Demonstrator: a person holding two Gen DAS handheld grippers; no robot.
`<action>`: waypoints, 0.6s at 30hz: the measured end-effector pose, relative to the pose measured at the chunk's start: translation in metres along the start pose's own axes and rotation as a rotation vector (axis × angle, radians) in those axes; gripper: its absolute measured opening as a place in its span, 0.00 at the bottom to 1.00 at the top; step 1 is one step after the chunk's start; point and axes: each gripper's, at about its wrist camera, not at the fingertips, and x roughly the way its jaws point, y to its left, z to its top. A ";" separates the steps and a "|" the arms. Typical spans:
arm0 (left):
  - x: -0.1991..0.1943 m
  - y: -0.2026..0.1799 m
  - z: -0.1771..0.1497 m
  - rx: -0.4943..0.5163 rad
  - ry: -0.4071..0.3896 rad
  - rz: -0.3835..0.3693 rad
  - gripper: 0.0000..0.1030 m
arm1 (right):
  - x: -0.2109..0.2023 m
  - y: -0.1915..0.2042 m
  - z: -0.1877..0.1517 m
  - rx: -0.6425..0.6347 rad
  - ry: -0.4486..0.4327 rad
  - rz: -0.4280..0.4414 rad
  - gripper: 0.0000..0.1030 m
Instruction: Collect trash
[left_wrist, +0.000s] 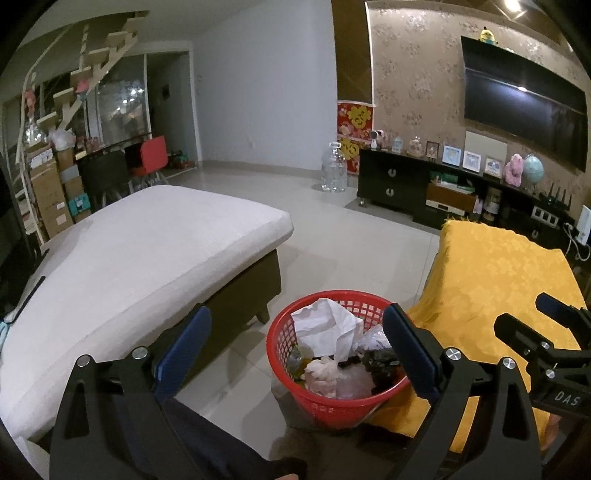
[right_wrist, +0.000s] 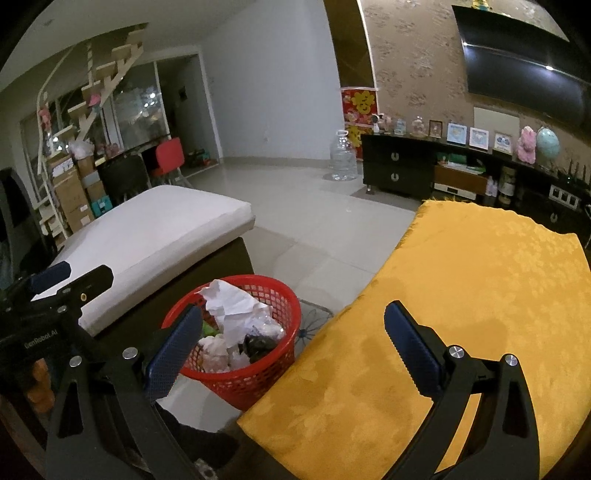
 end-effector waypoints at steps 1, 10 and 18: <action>0.000 0.000 0.000 0.001 0.001 0.001 0.88 | 0.000 0.001 0.000 -0.003 0.000 0.000 0.93; 0.001 0.005 -0.001 -0.013 0.018 0.013 0.88 | 0.002 0.004 -0.002 -0.010 0.011 0.002 0.93; 0.003 0.004 -0.003 -0.008 0.027 0.006 0.88 | 0.006 0.005 -0.003 -0.013 0.023 0.001 0.93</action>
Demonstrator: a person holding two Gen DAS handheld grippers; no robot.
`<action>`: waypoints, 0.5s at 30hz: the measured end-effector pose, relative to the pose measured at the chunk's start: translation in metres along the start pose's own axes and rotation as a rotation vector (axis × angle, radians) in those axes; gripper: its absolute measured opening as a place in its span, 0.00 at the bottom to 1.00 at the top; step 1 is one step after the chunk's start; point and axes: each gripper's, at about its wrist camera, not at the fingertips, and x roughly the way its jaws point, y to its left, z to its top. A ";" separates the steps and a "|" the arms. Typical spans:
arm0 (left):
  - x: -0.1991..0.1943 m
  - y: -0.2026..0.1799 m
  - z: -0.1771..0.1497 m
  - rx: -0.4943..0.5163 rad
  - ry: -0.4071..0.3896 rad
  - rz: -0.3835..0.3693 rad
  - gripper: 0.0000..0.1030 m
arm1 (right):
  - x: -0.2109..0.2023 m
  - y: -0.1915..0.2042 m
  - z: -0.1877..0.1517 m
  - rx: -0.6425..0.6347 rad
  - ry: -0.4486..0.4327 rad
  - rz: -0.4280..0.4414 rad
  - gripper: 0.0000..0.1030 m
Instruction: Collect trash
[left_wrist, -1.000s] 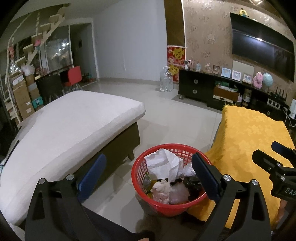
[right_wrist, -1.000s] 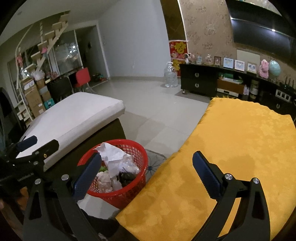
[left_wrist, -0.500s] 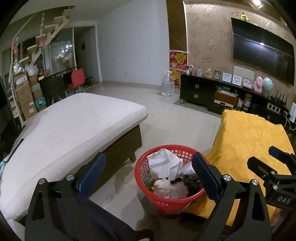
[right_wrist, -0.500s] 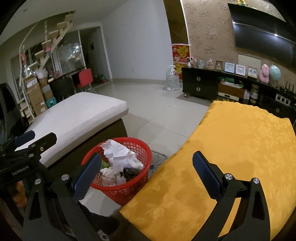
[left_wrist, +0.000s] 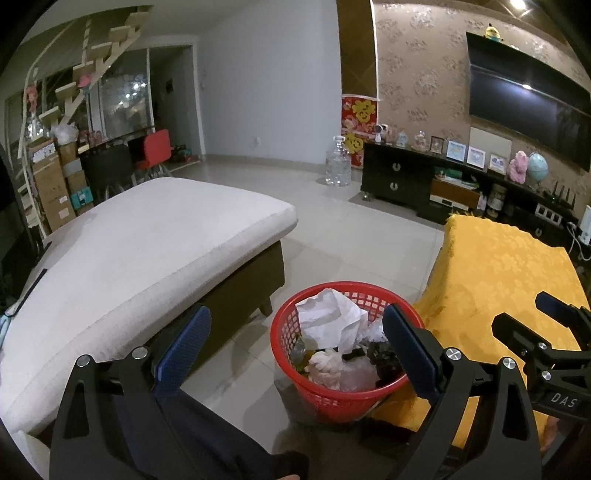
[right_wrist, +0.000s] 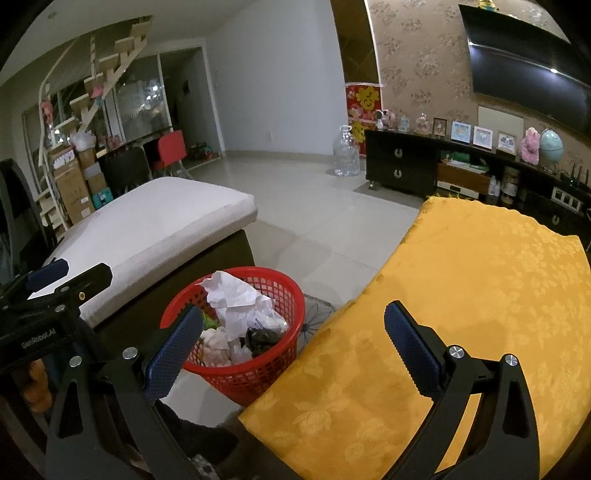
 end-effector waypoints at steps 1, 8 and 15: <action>0.000 0.000 0.000 0.000 0.000 0.000 0.88 | 0.000 0.000 0.000 0.000 0.000 0.000 0.93; 0.000 0.000 0.001 0.000 0.000 0.001 0.88 | 0.000 0.001 0.000 0.000 0.001 0.001 0.93; 0.000 0.000 0.001 0.000 0.000 0.002 0.88 | 0.001 0.002 -0.002 -0.003 0.004 0.002 0.93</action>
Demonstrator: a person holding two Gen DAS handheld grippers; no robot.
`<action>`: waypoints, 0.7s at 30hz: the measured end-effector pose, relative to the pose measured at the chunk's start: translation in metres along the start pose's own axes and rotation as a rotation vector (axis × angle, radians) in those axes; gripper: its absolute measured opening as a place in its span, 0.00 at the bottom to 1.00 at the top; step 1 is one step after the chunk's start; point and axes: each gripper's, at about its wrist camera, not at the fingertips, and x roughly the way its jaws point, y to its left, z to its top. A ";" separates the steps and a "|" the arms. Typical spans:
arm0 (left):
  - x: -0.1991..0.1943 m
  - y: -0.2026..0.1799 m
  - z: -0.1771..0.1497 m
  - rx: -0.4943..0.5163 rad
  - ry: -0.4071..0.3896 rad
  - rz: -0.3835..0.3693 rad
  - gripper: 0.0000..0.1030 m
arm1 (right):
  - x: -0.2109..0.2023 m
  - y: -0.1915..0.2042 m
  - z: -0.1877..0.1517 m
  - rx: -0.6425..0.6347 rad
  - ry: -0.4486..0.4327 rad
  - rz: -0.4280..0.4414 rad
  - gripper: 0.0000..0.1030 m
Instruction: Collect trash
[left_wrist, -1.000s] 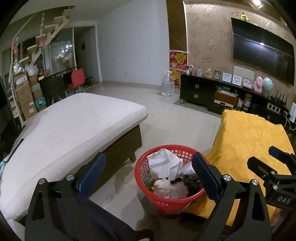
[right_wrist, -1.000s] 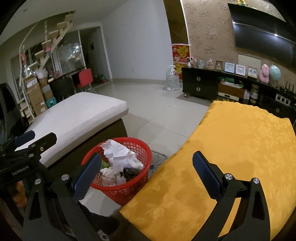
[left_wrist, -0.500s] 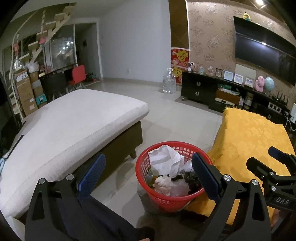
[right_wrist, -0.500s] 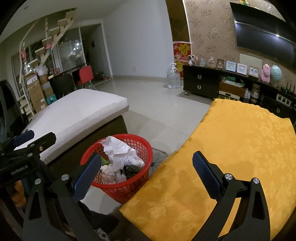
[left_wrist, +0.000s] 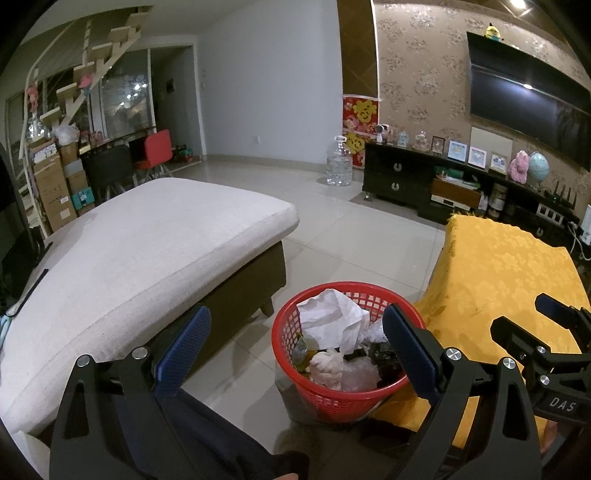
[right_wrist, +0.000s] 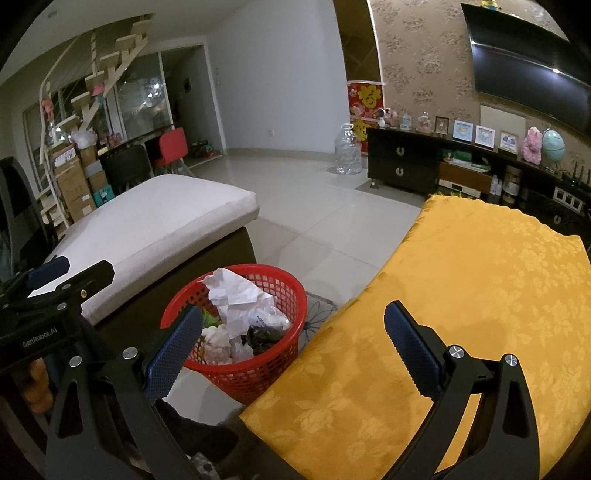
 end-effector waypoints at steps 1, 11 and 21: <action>0.000 0.000 0.000 -0.001 0.000 0.000 0.88 | 0.000 0.000 0.000 0.000 0.000 0.000 0.93; 0.001 0.001 0.001 -0.001 0.001 -0.001 0.88 | 0.000 0.001 0.001 0.000 0.001 0.000 0.93; 0.001 0.001 0.001 0.000 0.000 -0.001 0.88 | 0.000 0.001 0.001 0.001 0.002 0.000 0.93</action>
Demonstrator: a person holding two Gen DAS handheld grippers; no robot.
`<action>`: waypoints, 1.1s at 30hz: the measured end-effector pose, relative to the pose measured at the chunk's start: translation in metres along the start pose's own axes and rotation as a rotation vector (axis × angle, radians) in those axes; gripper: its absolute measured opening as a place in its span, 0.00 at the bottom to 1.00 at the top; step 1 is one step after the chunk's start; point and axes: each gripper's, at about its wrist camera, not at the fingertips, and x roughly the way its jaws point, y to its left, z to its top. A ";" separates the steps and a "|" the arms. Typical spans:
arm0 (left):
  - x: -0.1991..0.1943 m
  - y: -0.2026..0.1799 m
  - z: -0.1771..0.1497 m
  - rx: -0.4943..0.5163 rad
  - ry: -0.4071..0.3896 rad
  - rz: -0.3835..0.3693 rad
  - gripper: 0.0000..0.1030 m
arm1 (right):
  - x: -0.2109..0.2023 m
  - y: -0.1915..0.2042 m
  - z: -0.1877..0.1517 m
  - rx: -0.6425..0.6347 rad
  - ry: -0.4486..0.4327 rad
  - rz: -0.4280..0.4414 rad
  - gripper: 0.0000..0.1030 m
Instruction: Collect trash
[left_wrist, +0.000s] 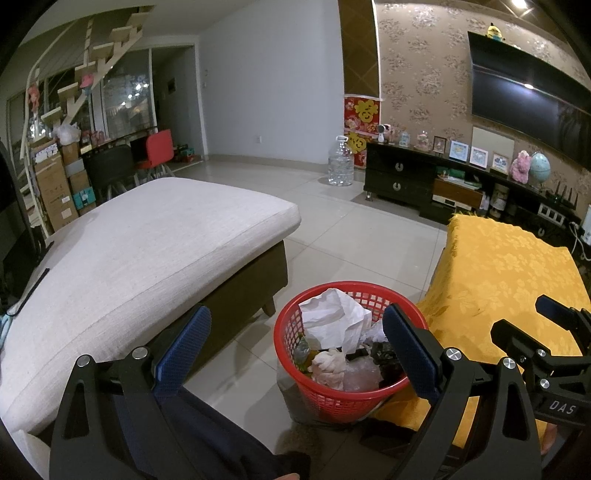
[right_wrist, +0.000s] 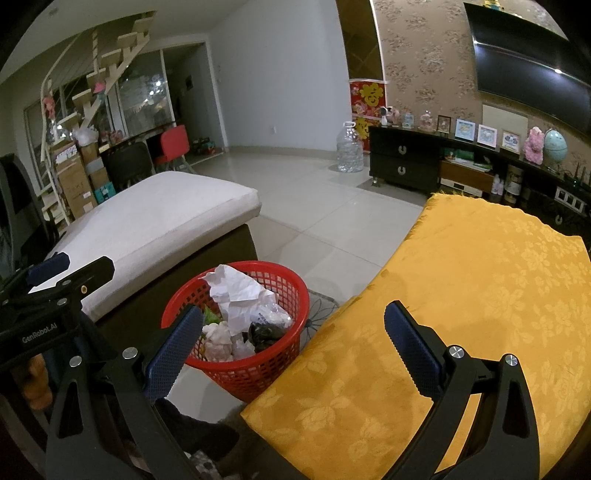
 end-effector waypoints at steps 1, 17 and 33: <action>0.000 0.000 0.000 0.000 0.000 0.001 0.88 | 0.000 0.000 0.000 0.000 0.000 0.000 0.93; 0.001 0.000 0.000 0.003 -0.003 0.004 0.88 | 0.000 0.000 0.001 0.000 0.002 0.000 0.93; 0.000 0.000 -0.001 0.003 -0.008 0.005 0.88 | -0.001 0.000 0.002 0.000 0.004 0.001 0.93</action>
